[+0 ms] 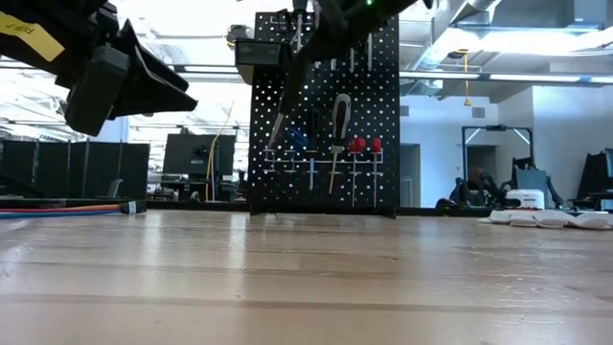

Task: Hang tools onto peg board
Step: Hang the black screwdriver on the black pegboard

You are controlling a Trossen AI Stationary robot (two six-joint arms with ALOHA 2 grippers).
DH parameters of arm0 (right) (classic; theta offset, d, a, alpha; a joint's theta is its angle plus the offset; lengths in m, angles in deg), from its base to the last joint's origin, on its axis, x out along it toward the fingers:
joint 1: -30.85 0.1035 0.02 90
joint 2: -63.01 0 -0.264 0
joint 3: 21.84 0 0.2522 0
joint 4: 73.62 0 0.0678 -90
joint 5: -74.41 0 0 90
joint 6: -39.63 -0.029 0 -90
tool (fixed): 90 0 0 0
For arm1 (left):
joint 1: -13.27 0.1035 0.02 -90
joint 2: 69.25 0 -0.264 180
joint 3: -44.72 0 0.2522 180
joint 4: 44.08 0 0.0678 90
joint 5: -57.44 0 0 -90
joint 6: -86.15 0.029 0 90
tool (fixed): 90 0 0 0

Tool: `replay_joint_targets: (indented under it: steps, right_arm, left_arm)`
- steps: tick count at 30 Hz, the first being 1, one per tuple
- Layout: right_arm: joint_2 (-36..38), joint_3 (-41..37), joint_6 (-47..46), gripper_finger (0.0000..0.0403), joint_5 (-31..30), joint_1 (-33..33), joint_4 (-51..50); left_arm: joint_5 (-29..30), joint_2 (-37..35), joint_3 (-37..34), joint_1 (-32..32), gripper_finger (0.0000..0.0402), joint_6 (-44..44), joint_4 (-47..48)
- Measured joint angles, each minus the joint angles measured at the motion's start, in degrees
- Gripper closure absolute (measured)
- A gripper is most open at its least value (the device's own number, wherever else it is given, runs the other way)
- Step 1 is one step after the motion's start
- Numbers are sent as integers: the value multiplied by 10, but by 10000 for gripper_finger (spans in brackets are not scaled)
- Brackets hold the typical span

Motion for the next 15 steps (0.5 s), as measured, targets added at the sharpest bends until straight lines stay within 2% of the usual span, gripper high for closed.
replay_joint_targets:
  steps: [9,15]
  right_arm:
    - [0,0,-10,290,42,-23,-20]
    - [0,0,-12,290,47,-27,-19]
  left_arm:
    - [0,0,0,0,202,0,0]
    - [0,0,0,0,202,-2,0]
